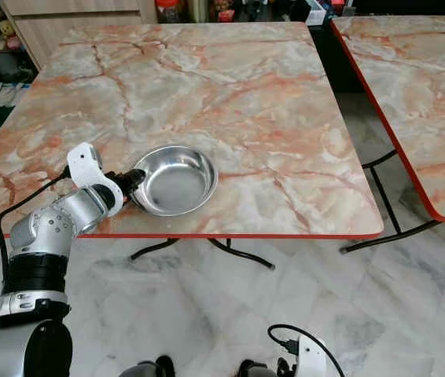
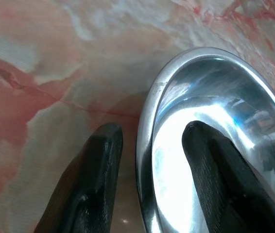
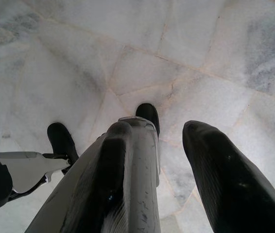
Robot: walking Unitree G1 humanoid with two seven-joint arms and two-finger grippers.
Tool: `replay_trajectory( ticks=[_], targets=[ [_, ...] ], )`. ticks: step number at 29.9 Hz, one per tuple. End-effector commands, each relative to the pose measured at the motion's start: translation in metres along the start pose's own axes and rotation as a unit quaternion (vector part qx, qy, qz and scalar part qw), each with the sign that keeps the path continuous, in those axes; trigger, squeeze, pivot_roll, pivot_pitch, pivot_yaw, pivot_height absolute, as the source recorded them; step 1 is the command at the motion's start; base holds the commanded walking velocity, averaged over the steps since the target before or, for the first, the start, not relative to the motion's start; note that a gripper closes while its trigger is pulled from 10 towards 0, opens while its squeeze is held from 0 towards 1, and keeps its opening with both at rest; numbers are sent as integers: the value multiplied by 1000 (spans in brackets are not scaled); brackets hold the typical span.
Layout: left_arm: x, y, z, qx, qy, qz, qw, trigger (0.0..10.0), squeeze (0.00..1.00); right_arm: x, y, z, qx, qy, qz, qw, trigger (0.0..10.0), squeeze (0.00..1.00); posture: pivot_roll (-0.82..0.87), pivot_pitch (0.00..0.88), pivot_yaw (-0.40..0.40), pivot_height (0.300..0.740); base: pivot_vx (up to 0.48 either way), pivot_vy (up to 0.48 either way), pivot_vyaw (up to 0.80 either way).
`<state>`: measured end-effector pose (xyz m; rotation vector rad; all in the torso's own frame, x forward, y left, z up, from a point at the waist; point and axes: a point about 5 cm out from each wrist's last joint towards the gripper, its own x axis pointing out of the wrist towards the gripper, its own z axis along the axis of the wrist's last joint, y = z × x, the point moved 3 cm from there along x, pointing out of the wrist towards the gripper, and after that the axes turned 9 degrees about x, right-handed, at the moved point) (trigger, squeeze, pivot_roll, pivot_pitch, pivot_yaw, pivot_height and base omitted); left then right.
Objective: Setting the table
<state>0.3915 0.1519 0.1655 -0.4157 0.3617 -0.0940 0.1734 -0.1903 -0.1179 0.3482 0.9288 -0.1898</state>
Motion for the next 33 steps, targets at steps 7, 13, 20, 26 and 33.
replay_trajectory(
  ticks=[7, 13, 20, 26, 33],
  targets=[
    [-6, -5, -1, 20, 6, -22, 1000, 10000, 0, -2, 2, -15, 1, 23, 1, 1000, 10000, 0, 17, 168, 10, 740, 0, 0, 0],
    [-7, -11, -2, 28, 11, -37, 999, 10000, 0, -1, 4, -14, 1, 23, 3, 1000, 10000, 0, 16, 166, 10, 740, 0, 0, 0],
    [-8, -14, -6, 36, 20, -48, 998, 10000, 0, -1, 5, -12, 1, 22, 4, 1000, 10000, 0, 16, 164, 9, 740, 0, 0, 0],
    [-9, -17, -8, 42, 24, -60, 997, 10000, 0, -1, 4, -11, 4, 19, 1, 1000, 10000, 0, 17, 162, 9, 740, 0, 0, 0],
    [-10, -22, -12, 51, 29, -78, 995, 10000, 0, -1, 1, -10, 6, 18, -3, 1000, 10000, 0, 18, 161, 8, 740, 0, 0, 0]
  ],
)
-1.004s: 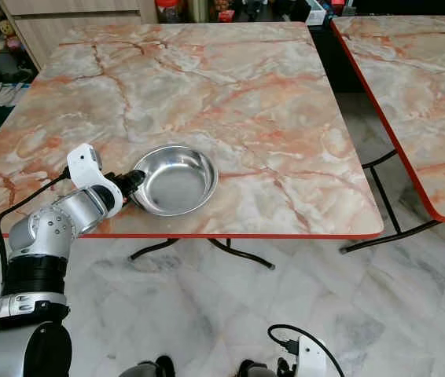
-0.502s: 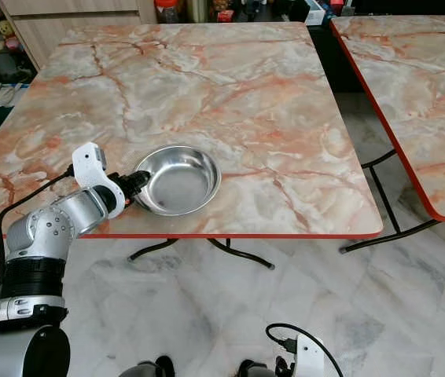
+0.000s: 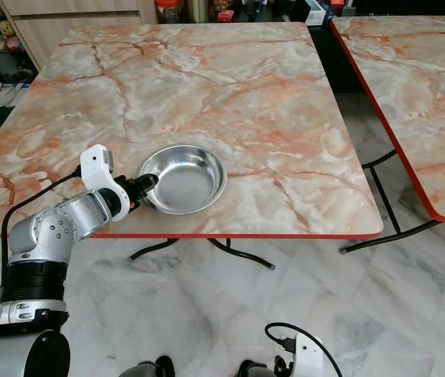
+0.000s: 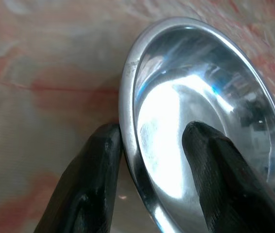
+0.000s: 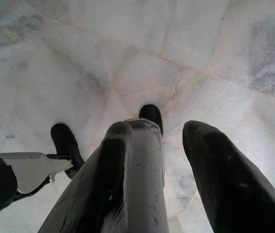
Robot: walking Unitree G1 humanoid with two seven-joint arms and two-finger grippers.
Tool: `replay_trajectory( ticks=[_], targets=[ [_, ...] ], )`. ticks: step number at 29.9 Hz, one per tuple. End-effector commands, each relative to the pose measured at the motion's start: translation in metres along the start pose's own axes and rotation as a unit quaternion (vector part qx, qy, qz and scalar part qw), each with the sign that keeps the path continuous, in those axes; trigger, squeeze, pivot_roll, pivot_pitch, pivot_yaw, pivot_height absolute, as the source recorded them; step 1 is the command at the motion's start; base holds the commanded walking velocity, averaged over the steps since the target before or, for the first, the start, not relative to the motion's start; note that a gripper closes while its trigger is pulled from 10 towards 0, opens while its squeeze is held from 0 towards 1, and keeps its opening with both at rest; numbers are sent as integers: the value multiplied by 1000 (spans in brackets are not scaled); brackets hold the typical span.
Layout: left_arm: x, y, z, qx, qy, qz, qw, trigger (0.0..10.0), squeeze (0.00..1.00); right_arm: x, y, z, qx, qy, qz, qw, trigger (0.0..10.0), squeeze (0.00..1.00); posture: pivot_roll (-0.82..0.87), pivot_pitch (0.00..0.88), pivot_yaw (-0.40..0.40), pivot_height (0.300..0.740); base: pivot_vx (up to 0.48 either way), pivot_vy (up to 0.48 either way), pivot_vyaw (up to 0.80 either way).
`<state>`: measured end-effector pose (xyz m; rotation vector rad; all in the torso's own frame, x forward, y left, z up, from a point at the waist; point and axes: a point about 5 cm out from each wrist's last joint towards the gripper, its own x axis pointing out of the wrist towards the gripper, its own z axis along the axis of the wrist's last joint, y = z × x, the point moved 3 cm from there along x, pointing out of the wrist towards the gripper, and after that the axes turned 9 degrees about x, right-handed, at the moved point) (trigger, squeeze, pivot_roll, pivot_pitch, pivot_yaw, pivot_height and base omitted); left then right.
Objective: Setting the table
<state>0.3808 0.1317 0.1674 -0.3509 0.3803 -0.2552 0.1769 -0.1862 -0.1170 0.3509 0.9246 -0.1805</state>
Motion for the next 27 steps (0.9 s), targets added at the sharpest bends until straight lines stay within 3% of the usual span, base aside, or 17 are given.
replay_trajectory(
  ticks=[1, 10, 15, 19, 26, 27],
  targets=[
    [-2, -4, -2, 8, 3, -10, 1000, 10000, 0, -3, -5, -11, 8, 19, -8, 1000, 10000, 0, 18, 161, 8, 740, 0, 0, 0],
    [-3, -2, -5, 18, 10, -9, 1000, 10000, 0, -4, -10, -11, 9, 18, -12, 1000, 10000, 0, 17, 162, 8, 740, 0, 0, 0],
    [-6, 18, 13, -2, -40, 46, 998, 10000, 0, -4, -8, -13, 9, 20, -11, 1000, 10000, 0, 17, 162, 5, 740, 0, 0, 0],
    [-9, 23, 15, -12, -42, 45, 998, 10000, 0, -3, -5, -15, 8, 21, -9, 1000, 10000, 0, 20, 162, 5, 740, 0, 0, 0],
    [-21, 57, 31, -25, -89, 121, 988, 10000, 0, -3, -4, -13, 7, 19, -8, 1000, 10000, 0, 21, 163, 4, 740, 0, 0, 0],
    [-31, 80, 44, -15, -133, 190, 973, 10000, 0, -3, -6, -10, 7, 18, -9, 1000, 10000, 0, 22, 161, 3, 740, 0, 0, 0]
  ],
)
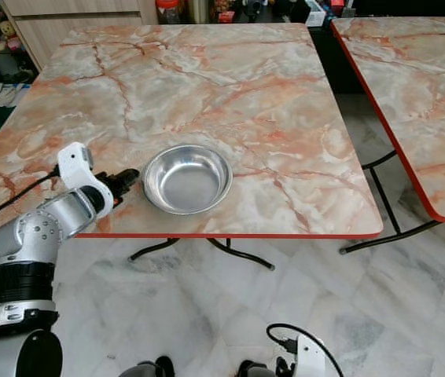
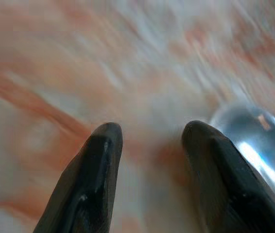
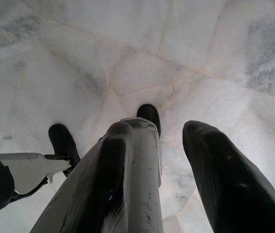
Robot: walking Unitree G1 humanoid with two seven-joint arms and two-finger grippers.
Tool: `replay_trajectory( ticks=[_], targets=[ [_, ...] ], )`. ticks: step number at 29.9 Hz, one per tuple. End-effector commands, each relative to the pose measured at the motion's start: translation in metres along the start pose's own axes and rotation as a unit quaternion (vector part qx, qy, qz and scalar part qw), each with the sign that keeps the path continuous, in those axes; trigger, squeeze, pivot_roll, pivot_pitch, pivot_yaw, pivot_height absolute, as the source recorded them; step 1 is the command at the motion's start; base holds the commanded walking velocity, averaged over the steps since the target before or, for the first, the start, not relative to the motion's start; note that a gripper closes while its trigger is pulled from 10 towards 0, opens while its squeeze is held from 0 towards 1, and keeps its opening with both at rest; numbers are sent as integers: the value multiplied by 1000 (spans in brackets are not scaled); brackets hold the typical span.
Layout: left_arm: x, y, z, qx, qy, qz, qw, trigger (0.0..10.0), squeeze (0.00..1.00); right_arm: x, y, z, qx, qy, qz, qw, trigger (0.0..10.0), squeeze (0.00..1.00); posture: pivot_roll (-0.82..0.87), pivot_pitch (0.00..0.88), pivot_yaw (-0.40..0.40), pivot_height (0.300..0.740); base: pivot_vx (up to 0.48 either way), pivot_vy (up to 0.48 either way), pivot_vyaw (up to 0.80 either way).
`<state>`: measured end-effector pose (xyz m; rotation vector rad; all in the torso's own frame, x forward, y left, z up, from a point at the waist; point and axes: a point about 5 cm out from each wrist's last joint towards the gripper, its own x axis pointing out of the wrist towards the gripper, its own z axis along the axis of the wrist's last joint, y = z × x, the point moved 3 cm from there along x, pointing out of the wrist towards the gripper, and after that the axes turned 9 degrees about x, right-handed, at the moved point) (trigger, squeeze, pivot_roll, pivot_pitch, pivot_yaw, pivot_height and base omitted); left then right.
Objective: Setting the table
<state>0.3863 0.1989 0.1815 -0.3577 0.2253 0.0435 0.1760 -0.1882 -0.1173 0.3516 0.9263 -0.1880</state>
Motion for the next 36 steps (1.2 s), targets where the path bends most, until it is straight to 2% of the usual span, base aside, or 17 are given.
replay_trajectory(
  ticks=[1, 2, 3, 4, 7, 11, 12, 13, 14, 15, 16, 18, 21, 24, 28, 32, 36],
  targets=[
    [-6, 46, 26, 30, -70, 114, 991, 10000, 0, -2, -6, -9, 5, 16, -7, 1000, 10000, 0, 22, 161, 3, 740, 0, 0, 0],
    [-6, 46, 26, 30, -70, 114, 991, 10000, 0, -2, -6, -9, 5, 16, -7, 1000, 10000, 0, 22, 161, 3, 740, 0, 0, 0],
    [-11, 67, 35, 50, -88, 166, 981, 10000, 0, -2, -7, -8, 5, 15, -8, 1000, 10000, 0, 24, 161, 3, 740, 0, 0, 0],
    [-11, 67, 35, 50, -88, 166, 981, 10000, 0, -2, -7, -8, 5, 15, -8, 1000, 10000, 0, 24, 161, 3, 740, 0, 0, 0],
    [-26, 110, 48, 68, -111, 263, 956, 10000, 0, -3, -7, -9, 5, 15, -8, 1000, 10000, 0, 26, 160, 3, 740, 0, 0, 0],
    [-37, 130, 57, 124, -123, 312, 934, 10000, 0, -3, -7, -10, 5, 16, -8, 1000, 10000, 0, 26, 159, 6, 740, 0, 0, 0],
    [-44, 149, 56, 171, -114, 355, 912, 10000, 0, -3, -6, -11, 6, 16, -7, 1000, 10000, 0, 28, 159, 8, 740, 0, 0, 0],
    [-44, 149, 56, 171, -114, 355, 912, 10000, 0, -3, -6, -11, 6, 16, -7, 1000, 10000, 0, 28, 159, 8, 740, 0, 0, 0],
    [-51, 163, 56, 207, -104, 384, 894, 10000, 0, -3, -6, -12, 6, 17, -7, 1000, 10000, 0, 29, 160, 10, 740, 0, 0, 0],
    [-69, 194, 52, 299, -72, 449, 839, 10000, 0, -3, -4, -13, 8, 17, -7, 1000, 10000, 0, 26, 158, 12, 740, 0, 0, 0],
    [-69, 194, 52, 299, -72, 449, 839, 10000, 0, -3, -4, -13, 8, 17, -7, 1000, 10000, 0, 26, 158, 12, 740, 0, 0, 0],
    [-79, 212, 44, 345, -44, 481, 805, 10000, 0, -3, -4, -13, 9, 17, -7, 1000, 10000, 0, 26, 159, 13, 740, 0, 0, 0],
    [-97, 244, 6, 374, 31, 510, 774, 10000, 0, -3, -4, -14, 10, 18, -8, 1000, 10000, 0, 28, 158, 15, 740, 0, 0, 0],
    [-102, 252, -10, 389, 61, 510, 765, 10000, 0, -3, -4, -14, 11, 18, -8, 1000, 10000, 0, 28, 157, 17, 740, 0, 0, 0],
    [-105, 258, -57, 407, 137, 480, 765, 10000, 0, -4, -7, -14, 12, 18, -10, 1000, 10000, 0, 28, 155, 19, 740, 0, 0, 0],
    [-103, 249, -122, 367, 234, 391, 811, 10000, 0, -3, -9, -9, 14, 15, -12, 1000, 10000, 0, 23, 153, 23, 740, 0, 0, 0],
    [-96, 227, -163, 341, 278, 303, 845, 10000, 0, -2, -8, -4, 14, 12, -12, 1000, 10000, 0, 17, 151, 27, 740, 0, 0, 0]
  ],
)
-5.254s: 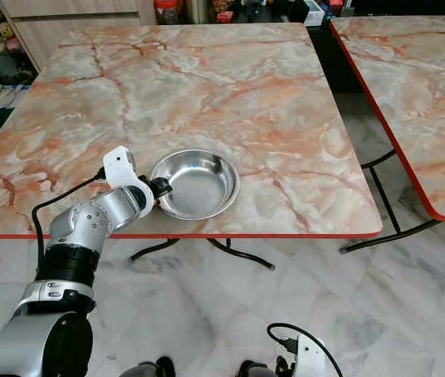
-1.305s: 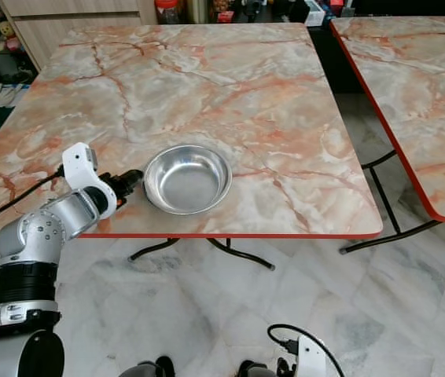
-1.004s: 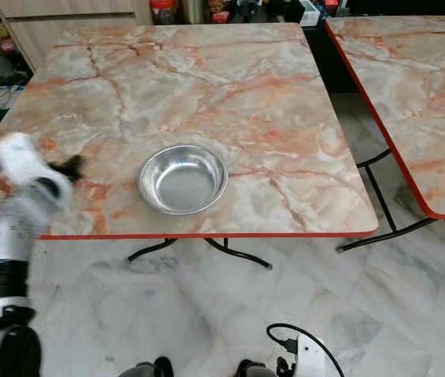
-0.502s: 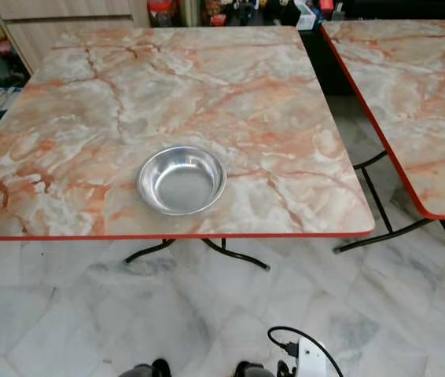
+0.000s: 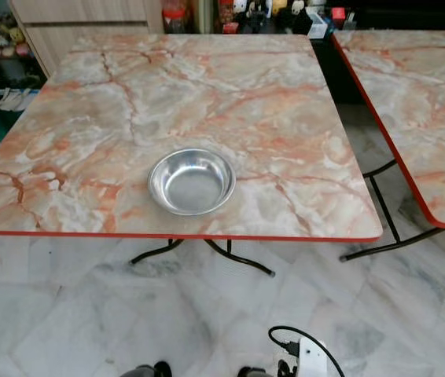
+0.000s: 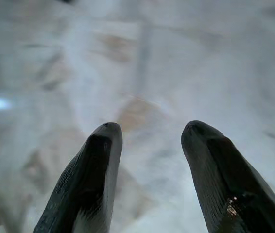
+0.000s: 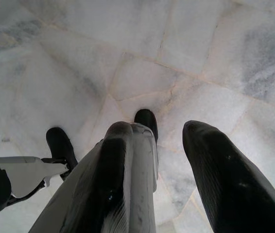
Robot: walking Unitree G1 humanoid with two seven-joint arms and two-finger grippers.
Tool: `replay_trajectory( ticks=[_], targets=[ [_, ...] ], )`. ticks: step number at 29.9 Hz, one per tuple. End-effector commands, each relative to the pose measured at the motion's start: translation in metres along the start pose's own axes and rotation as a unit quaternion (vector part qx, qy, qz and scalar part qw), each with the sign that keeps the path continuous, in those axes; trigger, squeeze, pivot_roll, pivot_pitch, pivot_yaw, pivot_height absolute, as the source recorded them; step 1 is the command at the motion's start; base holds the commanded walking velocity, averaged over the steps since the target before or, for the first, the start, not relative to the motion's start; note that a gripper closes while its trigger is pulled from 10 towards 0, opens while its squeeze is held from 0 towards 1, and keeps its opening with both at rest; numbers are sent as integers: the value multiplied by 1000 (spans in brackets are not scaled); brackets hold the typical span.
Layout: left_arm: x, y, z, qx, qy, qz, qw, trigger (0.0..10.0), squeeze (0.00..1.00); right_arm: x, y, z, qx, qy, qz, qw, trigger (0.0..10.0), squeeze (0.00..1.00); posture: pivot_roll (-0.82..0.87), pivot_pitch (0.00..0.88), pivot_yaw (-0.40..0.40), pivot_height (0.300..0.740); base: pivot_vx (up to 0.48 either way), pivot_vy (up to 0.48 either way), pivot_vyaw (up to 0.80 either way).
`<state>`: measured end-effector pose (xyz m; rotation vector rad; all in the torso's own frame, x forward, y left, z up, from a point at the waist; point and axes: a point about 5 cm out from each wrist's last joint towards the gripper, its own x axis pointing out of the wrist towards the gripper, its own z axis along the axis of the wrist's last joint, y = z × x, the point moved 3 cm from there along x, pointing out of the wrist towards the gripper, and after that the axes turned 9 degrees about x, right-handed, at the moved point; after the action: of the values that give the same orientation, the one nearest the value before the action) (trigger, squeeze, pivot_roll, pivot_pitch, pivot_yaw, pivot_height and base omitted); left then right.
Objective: Setting the table
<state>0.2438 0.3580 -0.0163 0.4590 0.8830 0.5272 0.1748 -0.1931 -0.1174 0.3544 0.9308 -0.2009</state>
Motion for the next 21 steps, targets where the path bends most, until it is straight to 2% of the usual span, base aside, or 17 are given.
replay_trajectory(
  ticks=[1, 3, 5, 6, 8, 10, 15, 19, 21],
  targets=[
    [-2, -18, -8, 15, 1, -50, 999, 10000, 0, -1, -3, -4, 9, 9, -7, 1000, 10000, 0, 15, 151, 27, 740, 0, 0, 0],
    [-6, -39, -9, 20, -3, -93, 996, 10000, 0, 0, -3, -3, 9, 9, -8, 1000, 10000, 0, 13, 145, 27, 740, 0, 0, 0],
    [-9, -51, -11, 26, 1, -118, 993, 10000, 0, 0, -2, -3, 10, 9, -8, 1000, 10000, 0, 14, 144, 28, 740, 0, 0, 0],
    [-12, -64, -12, 33, -3, -145, 989, 10000, 0, 0, -2, -3, 10, 9, -8, 1000, 10000, 0, 14, 144, 28, 740, 0, 0, 0],
    [-16, -77, -11, 35, -10, -171, 985, 10000, 0, 0, -1, -2, 10, 8, -8, 1000, 10000, 0, 8, 139, 28, 740, 0, 0, 0],
    [-26, -102, -12, 18, -12, -218, 976, 10000, 0, 3, 8, 2, 9, 5, -4, 1000, 10000, 0, 8, 133, 28, 740, 0, 0, 0],
    [-37, -127, -11, -17, -19, -260, 965, 10000, 0, 4, 13, 5, 8, 4, -1, 1000, 10000, 0, 1, 128, 26, 740, 0, 0, 0],
    [-44, -143, -9, -63, -16, -267, 961, 10000, 0, 4, 12, 5, 7, 3, -2, 1000, 10000, 0, -12, 123, 22, 740, 0, 0, 0],
    [-46, -146, -8, -64, -23, -266, 962, 10000, 0, 4, 10, 6, 6, 2, -3, 1000, 10000, 0, -14, 124, 19, 740, 0, 0, 0]
  ],
)
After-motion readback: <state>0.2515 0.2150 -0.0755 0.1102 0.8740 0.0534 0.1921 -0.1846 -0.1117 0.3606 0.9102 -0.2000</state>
